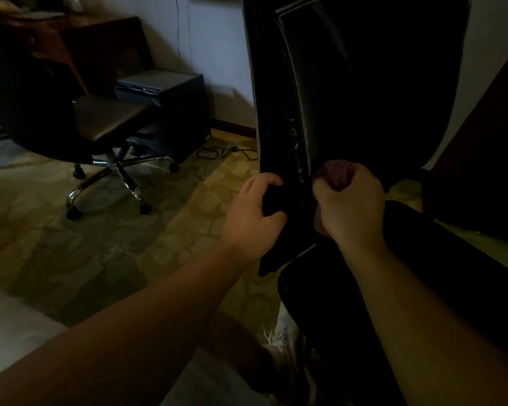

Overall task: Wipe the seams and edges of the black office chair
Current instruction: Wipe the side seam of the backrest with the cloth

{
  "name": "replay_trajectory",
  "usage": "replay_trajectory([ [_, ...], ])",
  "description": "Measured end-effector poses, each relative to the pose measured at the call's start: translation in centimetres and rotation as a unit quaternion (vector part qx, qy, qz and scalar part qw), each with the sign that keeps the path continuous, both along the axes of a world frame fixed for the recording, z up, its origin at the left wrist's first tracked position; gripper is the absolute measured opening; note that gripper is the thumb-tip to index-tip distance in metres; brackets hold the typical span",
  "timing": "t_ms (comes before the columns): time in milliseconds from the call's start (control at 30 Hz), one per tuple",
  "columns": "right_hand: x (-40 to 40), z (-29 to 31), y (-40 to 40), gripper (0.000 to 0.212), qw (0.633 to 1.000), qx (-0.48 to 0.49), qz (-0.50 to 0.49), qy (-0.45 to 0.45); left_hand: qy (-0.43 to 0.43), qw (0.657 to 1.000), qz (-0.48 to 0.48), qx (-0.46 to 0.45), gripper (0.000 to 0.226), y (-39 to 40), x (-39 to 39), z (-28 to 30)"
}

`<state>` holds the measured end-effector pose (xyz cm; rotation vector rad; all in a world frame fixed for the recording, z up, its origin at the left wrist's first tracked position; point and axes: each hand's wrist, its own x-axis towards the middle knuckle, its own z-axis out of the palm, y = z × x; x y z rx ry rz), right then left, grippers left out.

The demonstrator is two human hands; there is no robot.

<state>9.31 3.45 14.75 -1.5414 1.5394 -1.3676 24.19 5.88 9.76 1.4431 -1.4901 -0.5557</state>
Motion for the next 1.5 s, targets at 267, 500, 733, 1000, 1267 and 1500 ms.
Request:
replay_trajectory([
  [267,0.4,0.0,0.2,0.006,1.0,-0.01,0.0,-0.015,-0.078,0.997,-0.017,0.006,0.051,0.3,0.7,0.8],
  [500,0.4,-0.2,0.0,0.011,0.999,-0.009,-0.022,-0.045,-0.105,0.991,-0.028,-0.076,0.051,-0.8,2.3,3.5],
  [733,-0.3,0.7,-0.6,0.012,0.999,-0.025,-0.004,-0.039,-0.046,0.996,-0.022,-0.07,0.054,-1.1,1.6,3.6],
  [1000,-0.8,0.5,-1.1,0.013,0.999,-0.029,-0.002,-0.04,-0.047,0.998,-0.014,-0.051,0.054,-1.0,1.3,4.1],
  [1267,-0.8,1.2,-1.2,0.014,0.999,-0.04,0.032,0.009,0.017,0.999,0.001,-0.027,0.049,-1.2,0.9,3.7],
  [1500,-0.1,1.2,-0.5,0.014,0.999,-0.027,0.031,0.004,0.046,0.999,-0.004,-0.011,0.046,-1.0,0.8,4.0],
])
